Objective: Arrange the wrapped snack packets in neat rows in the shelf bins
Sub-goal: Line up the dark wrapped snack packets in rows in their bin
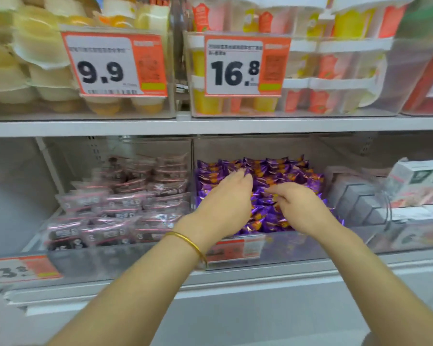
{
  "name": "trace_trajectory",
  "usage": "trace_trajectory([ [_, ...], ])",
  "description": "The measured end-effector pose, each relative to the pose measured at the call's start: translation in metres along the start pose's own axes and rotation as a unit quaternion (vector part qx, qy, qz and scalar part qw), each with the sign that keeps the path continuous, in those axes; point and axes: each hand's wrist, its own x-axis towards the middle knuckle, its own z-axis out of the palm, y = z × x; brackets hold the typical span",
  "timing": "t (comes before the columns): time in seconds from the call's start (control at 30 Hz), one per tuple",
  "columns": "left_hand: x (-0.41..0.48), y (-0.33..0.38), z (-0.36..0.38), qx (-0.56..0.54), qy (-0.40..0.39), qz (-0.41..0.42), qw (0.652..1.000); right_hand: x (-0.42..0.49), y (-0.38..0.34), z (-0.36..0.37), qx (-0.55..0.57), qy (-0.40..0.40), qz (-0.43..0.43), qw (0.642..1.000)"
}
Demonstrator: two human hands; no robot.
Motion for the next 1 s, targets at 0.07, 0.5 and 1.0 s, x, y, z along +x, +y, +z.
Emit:
trace_trajectory([
  [0.07,0.007,-0.002,0.015,0.031,-0.049,-0.016,0.998,0.000,0.010,0.003,0.001,-0.005,-0.010,1.000],
  [0.5,0.000,-0.002,0.035,0.075,-0.085,-0.058,0.992,0.001,0.032,0.016,-0.043,-0.038,-0.026,0.998],
  [1.0,0.052,-0.014,0.050,0.081,-0.039,-0.111,0.990,0.036,0.039,0.005,-0.097,-0.074,0.062,0.991],
])
